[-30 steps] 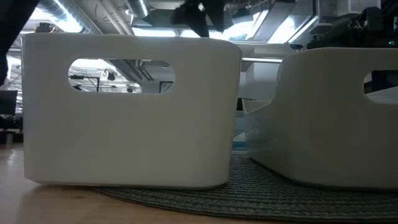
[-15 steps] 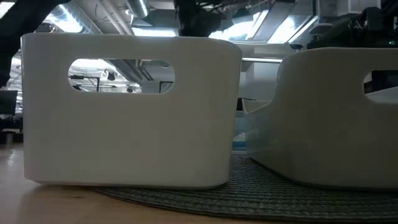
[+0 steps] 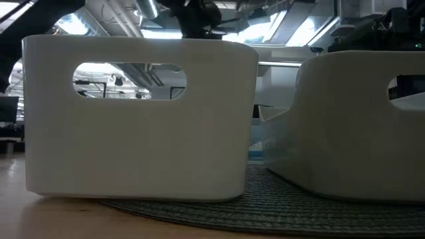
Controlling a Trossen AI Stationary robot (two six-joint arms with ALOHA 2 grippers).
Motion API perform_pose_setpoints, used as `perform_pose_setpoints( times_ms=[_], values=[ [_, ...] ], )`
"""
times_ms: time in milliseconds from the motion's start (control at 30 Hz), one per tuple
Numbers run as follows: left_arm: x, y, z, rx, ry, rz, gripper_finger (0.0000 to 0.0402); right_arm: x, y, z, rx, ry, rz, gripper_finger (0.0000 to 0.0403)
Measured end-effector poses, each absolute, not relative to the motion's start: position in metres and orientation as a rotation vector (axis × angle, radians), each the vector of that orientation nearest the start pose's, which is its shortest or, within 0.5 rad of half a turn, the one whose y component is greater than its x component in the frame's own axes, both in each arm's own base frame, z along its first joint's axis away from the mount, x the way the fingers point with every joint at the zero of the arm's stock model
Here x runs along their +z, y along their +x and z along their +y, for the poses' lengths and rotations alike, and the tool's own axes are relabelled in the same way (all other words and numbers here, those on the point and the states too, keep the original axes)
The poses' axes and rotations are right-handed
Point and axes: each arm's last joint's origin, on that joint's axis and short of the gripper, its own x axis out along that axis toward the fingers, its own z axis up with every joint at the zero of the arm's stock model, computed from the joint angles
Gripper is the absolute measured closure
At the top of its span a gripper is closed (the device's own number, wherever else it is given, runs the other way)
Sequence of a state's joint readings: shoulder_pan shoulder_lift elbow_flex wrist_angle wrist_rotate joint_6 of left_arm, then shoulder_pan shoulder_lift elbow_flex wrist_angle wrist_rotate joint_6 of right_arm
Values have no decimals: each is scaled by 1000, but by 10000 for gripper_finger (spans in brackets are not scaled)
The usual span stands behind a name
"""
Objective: Pick and place Granola Bars by type
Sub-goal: Put the red chocolate chip into the gray bin
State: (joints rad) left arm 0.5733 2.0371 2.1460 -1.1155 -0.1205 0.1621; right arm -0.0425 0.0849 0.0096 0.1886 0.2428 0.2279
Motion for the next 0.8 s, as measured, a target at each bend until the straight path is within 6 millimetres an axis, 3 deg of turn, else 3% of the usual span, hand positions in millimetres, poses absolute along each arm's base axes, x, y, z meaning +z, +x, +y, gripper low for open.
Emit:
perform_pose_setpoints(
  times_ms=[100, 300, 633, 800],
  values=[
    [334, 360, 249, 536, -104, 1032, 206, 178, 101, -11, -271, 237, -145, 193],
    [293, 369, 269, 525, -162, 1126, 206, 178, 101, -11, -271, 237, -145, 193],
    [231, 388, 282, 412, -280, 1205, 206, 178, 101, -11, -271, 237, -145, 193],
    [216, 392, 283, 387, -308, 1223, 205, 178, 101, -11, -271, 237, -145, 193]
  ],
)
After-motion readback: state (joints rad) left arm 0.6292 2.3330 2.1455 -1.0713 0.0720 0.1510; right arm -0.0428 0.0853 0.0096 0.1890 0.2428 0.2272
